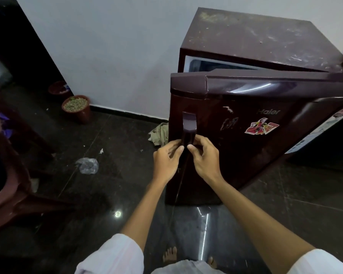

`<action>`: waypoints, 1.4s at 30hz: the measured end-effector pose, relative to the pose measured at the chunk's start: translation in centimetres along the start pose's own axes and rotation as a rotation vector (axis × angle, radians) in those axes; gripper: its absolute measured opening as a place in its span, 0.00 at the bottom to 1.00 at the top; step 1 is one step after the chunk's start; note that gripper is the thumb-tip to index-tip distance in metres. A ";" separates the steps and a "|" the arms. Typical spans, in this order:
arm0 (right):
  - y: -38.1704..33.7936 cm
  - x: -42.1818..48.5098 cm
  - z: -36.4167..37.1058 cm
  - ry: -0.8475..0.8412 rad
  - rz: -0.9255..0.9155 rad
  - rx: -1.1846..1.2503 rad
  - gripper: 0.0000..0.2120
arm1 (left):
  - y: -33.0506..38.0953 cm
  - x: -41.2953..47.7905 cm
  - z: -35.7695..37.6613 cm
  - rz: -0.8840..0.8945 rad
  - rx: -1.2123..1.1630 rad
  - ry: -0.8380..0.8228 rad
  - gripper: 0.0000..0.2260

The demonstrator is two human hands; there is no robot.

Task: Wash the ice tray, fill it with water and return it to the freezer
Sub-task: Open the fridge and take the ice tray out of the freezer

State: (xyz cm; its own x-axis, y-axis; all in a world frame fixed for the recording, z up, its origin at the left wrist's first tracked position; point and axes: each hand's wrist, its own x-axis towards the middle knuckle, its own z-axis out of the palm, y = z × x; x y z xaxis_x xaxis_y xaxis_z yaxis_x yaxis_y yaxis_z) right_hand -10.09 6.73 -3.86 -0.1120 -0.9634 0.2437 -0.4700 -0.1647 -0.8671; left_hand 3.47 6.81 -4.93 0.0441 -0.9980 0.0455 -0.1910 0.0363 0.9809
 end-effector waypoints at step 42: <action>7.6 -37.2 -30.5 0.483 0.421 0.182 0.15 | 4.2 -41.3 25.6 0.125 0.055 -0.414 0.22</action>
State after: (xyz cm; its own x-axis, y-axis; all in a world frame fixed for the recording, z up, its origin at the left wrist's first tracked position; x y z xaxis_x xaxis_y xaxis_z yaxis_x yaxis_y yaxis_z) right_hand -36.16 47.78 -6.27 -0.6532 -0.7572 -0.0018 -0.1493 0.1312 -0.9800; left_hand -24.29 46.88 -7.49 -0.3778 -0.9230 0.0730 -0.2220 0.1669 0.9606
